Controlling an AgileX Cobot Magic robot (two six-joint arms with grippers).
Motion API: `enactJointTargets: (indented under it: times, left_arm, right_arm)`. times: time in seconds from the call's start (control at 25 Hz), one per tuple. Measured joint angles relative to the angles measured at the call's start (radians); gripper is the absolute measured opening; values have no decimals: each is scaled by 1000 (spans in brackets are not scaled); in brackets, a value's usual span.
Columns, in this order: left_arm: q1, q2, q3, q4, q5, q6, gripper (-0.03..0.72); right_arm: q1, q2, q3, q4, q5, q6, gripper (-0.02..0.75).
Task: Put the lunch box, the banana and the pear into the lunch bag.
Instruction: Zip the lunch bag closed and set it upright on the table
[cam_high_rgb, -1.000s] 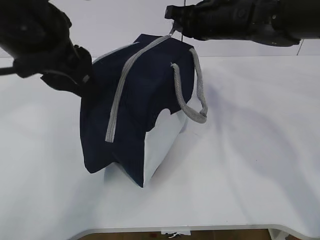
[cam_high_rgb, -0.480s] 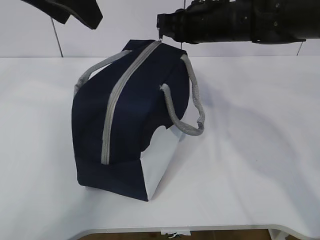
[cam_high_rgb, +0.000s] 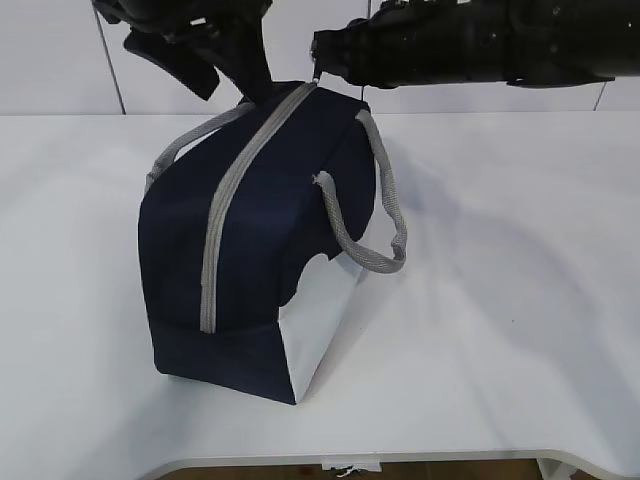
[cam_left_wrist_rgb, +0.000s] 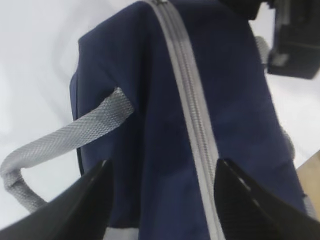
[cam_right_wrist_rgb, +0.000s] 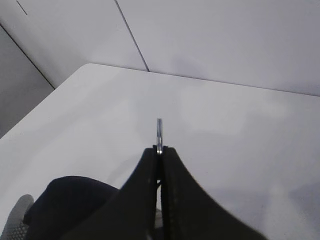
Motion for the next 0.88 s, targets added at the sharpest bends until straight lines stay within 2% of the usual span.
enactJointTargets:
  times: [0.32,0.48,0.88]
  left_arm:
    - [0,48,-4,13,0,9,475]
    - [17,52,-5,21,0,15,447]
    - [48,52,-6,-63,0,36,405]
  right_arm:
    - [0,0,0,-4,-2,0,1]
    - [0,0,0,-6,-2,0,1]
    - [0,0,0,-6,-2,0,1]
